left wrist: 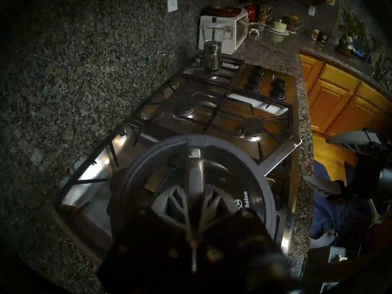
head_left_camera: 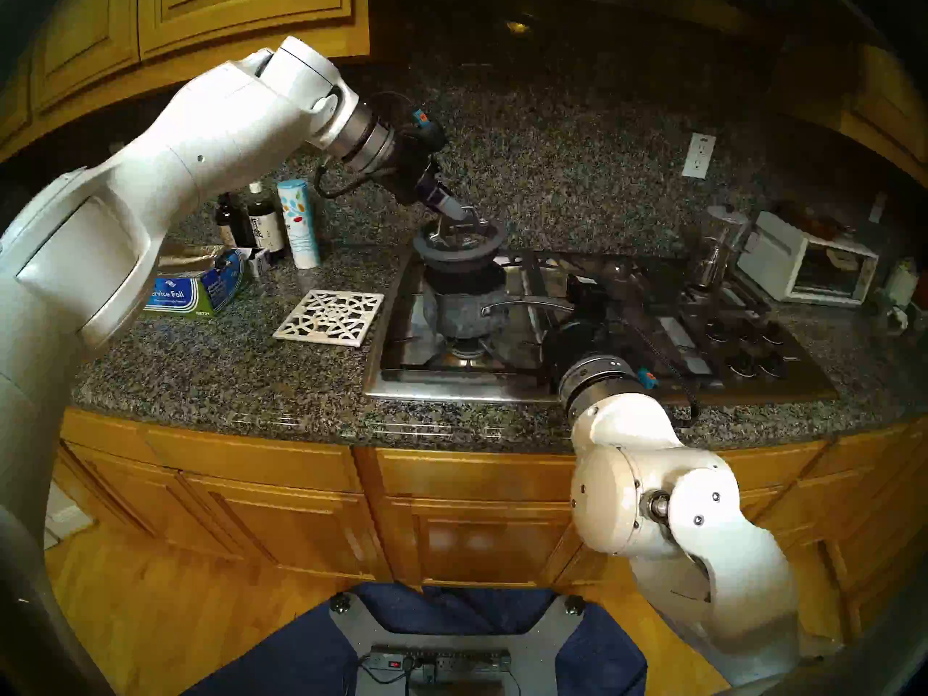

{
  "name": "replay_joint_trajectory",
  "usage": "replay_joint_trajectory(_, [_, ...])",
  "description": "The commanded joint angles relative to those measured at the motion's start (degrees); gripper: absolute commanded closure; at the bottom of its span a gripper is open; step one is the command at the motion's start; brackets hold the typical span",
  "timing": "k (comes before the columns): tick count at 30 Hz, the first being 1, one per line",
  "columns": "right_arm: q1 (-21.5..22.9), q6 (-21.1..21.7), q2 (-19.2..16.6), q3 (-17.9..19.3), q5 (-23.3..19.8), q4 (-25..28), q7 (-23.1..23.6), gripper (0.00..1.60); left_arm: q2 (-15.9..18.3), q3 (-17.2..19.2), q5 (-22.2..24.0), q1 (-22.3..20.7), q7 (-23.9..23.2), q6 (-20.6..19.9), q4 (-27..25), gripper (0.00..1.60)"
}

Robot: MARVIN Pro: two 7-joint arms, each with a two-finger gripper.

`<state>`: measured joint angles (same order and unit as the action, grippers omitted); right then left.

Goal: Pick up the pot, put it on the stove, take off the pot lid

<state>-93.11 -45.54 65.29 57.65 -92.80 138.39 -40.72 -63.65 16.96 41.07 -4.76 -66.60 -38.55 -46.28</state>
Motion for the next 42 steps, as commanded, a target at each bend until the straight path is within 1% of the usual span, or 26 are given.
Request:
replay_joint_trajectory(1, [1.1,0.1,0.1,0.3,0.8,1.6,0.8,0.00,0.4,0.8,1.5,-4.6,-6.1,0.8,1.0,1.60])
replay_joint_trajectory(6, [1.1,0.1,0.1,0.3,0.8,1.6,0.8,0.00,0.5,-0.1,1.6,-4.8,-6.2,1.3,2.5,1.60])
replay_joint_trajectory(9, [1.1,0.1,0.1,0.3,0.8,1.6,0.8,0.00,0.6,-0.9,1.1,-5.0,-7.6,2.1,4.2,1.60])
replay_joint_trajectory(11, [1.1,0.1,0.1,0.3,0.8,1.6,0.8,0.00,0.6,-1.1,1.1,-5.1,-7.3,2.4,4.4,1.60])
replay_joint_trajectory(13, [1.1,0.1,0.1,0.3,0.8,1.6,0.8,0.00,0.7,-1.6,0.8,-5.1,-8.3,2.9,5.4,1.60])
replay_joint_trajectory(14, [1.1,0.1,0.1,0.3,0.8,1.6,0.8,0.00,0.8,-1.9,0.9,-5.0,-7.0,3.2,5.5,1.60])
replay_joint_trajectory(16, [1.1,0.1,0.1,0.3,0.8,1.6,0.9,0.00,0.7,-2.5,0.2,-5.0,-8.6,3.9,6.8,1.60])
replay_joint_trajectory(17, [1.1,0.1,0.1,0.3,0.8,1.6,0.9,0.00,0.8,-2.8,0.4,-4.8,-7.7,4.3,6.9,1.60])
replay_joint_trajectory(19, [1.1,0.1,0.1,0.3,0.8,1.6,0.9,0.00,0.7,-3.4,-0.1,-4.9,-9.0,4.9,8.1,1.60])
replay_joint_trajectory(23, [1.1,0.1,0.1,0.3,0.9,1.6,0.9,0.00,0.7,-4.3,-0.6,-4.9,-9.6,6.4,10.2,1.60])
replay_joint_trajectory(29, [1.1,0.1,0.1,0.3,0.9,1.6,0.9,0.00,0.5,-4.9,-1.2,-5.0,-9.7,8.2,12.9,1.60])
replay_joint_trajectory(31, [1.1,0.1,0.1,0.3,0.8,1.6,0.8,0.00,0.3,-5.1,-1.5,-5.2,-10.1,9.2,14.7,1.60])
replay_joint_trajectory(42, [1.1,0.1,0.1,0.3,0.8,1.6,0.9,0.00,-0.6,-5.9,-2.9,-5.4,-11.8,12.7,20.1,1.60])
